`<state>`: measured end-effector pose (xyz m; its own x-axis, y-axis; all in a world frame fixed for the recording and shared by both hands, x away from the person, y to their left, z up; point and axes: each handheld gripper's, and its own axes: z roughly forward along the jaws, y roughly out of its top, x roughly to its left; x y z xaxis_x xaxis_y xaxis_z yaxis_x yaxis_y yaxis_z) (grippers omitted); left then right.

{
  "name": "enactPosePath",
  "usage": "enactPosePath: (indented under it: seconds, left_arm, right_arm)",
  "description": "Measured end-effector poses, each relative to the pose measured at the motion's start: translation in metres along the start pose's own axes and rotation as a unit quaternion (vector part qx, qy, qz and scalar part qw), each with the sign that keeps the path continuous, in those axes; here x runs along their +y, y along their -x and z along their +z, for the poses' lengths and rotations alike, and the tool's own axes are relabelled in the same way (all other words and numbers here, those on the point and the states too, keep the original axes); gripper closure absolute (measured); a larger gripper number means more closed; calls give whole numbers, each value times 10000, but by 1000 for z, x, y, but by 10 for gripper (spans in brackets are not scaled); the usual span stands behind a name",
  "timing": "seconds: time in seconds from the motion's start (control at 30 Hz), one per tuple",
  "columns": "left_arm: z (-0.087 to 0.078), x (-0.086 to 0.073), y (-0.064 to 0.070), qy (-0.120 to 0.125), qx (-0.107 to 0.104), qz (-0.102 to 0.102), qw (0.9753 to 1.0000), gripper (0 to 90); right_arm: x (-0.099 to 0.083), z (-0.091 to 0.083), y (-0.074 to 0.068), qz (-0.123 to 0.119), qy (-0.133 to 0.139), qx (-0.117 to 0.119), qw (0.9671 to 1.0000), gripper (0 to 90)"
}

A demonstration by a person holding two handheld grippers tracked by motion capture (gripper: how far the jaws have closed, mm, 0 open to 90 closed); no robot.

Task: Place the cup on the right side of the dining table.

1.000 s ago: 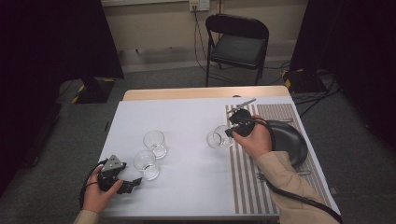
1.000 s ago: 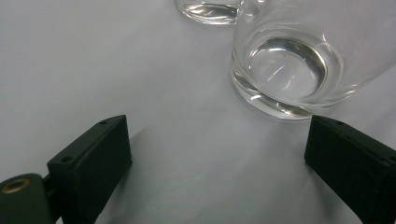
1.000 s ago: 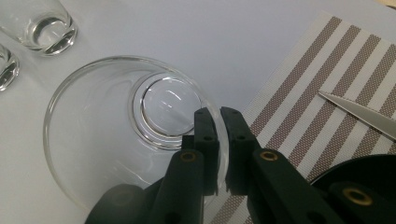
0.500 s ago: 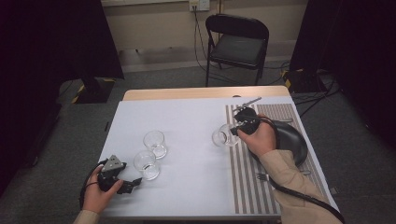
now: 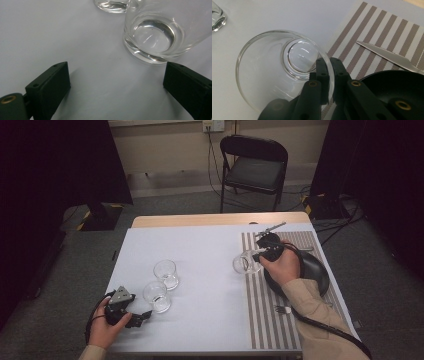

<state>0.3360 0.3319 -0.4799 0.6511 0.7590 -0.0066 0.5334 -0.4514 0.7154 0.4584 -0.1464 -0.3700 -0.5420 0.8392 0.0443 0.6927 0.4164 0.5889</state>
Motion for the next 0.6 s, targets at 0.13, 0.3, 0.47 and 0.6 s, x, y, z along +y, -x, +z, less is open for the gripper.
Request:
enactPosePath:
  seconds: [0.13, 0.3, 0.47, 0.6]
  left_arm:
    - [0, 0, 0, -1, -1, -1, 10000, 64]
    - [0, 0, 0, -1, 3, -2, 10000, 64]
    - [0, 0, 0, 32, -18, -24, 10000, 64]
    - [0, 0, 0, 38, -18, -32, 10000, 64]
  right_arm:
    - [0, 1, 3, 18, 0, -68, 10000, 859]
    - [0, 3, 7, 56, 9, -164, 9998, 859]
    - [0, 5, 11, 102, -3, -166, 9998, 859]
    - [-1, 7, 15, 185, -58, -172, 9997, 859]
